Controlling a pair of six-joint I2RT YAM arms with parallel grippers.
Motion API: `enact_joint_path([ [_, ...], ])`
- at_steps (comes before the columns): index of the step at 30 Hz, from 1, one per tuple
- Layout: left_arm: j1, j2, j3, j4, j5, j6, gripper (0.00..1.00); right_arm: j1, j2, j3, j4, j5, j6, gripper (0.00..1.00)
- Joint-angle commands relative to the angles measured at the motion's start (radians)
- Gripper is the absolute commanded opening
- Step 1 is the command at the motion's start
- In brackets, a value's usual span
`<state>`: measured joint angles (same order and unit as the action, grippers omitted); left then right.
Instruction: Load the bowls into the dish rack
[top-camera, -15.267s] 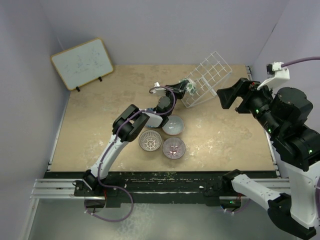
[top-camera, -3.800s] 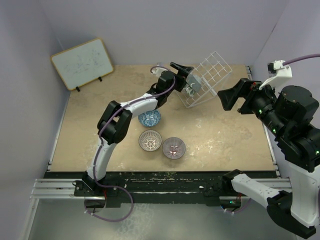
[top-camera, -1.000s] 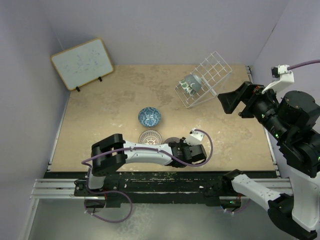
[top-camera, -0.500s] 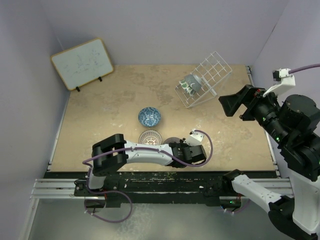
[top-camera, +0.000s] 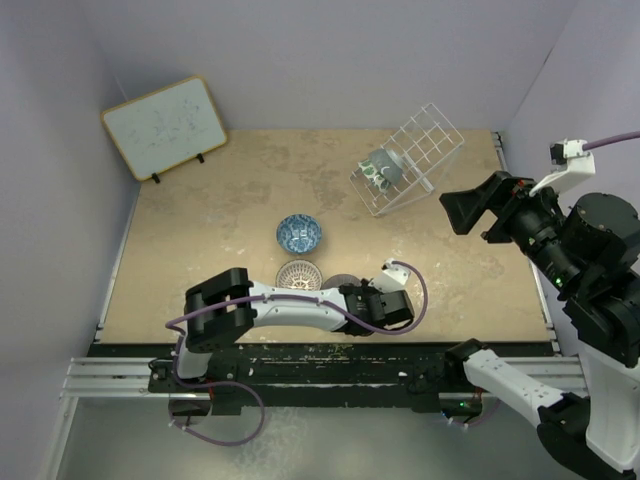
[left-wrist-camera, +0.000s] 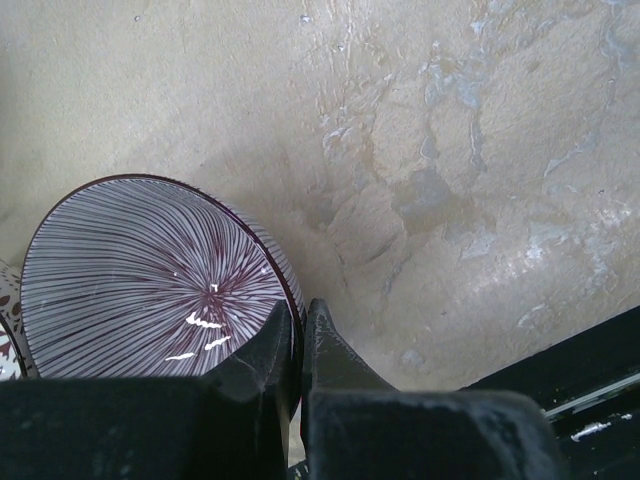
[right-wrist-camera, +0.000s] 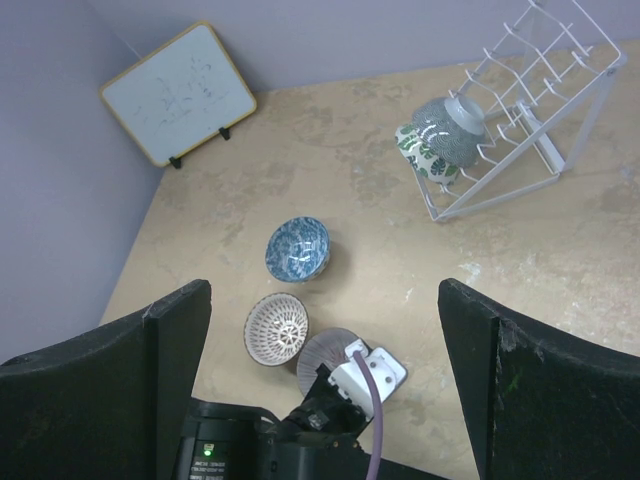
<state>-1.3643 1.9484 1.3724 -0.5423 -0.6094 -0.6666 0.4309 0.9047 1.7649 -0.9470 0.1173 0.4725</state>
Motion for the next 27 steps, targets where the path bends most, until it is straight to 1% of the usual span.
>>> enact_joint_path([
  [1, -0.005, -0.030, 0.109, 0.017, -0.008, 0.087, 0.00, -0.004, -0.002, 0.017, 0.029, 0.020, 0.008, 0.96],
  [4, 0.012, -0.043, 0.185, 0.039, -0.025, 0.128, 0.00, -0.004, -0.003, 0.020, 0.028, 0.023, 0.010, 0.96],
  [6, 0.034, -0.073, 0.196, 0.104, 0.001, 0.140, 0.00, -0.004, -0.004, 0.028, 0.028, 0.025, 0.012, 0.96],
  [8, 0.070, -0.117, 0.171, 0.204, 0.055, 0.125, 0.00, -0.004, -0.002, 0.041, 0.021, 0.031, 0.014, 0.96],
  [13, 0.224, -0.206, 0.067, 0.496, 0.308, 0.016, 0.00, -0.004, 0.014, 0.096, 0.003, 0.037, 0.005, 0.95],
  [18, 0.351, -0.217, 0.067, 0.754, 0.533, -0.057, 0.00, -0.004, 0.043, 0.145, -0.013, 0.023, -0.016, 0.95],
  [19, 0.370, -0.215, 0.067, 0.797, 0.585, -0.079, 0.00, -0.004, 0.046, 0.150, -0.015, 0.023, -0.021, 0.95],
  [23, 0.446, -0.184, 0.058, 1.010, 0.721, -0.211, 0.00, -0.004, 0.052, 0.159, -0.012, 0.024, -0.031, 0.95],
  [25, 0.489, -0.145, 0.068, 1.128, 0.786, -0.307, 0.00, -0.004, 0.057, 0.159, -0.010, 0.020, -0.034, 0.95],
  [26, 0.505, -0.122, 0.071, 1.197, 0.810, -0.381, 0.00, -0.004, 0.059, 0.160, -0.007, 0.018, -0.035, 0.95],
  [27, 0.521, -0.100, 0.075, 1.259, 0.826, -0.416, 0.00, -0.004, 0.061, 0.161, -0.006, 0.018, -0.037, 0.95],
])
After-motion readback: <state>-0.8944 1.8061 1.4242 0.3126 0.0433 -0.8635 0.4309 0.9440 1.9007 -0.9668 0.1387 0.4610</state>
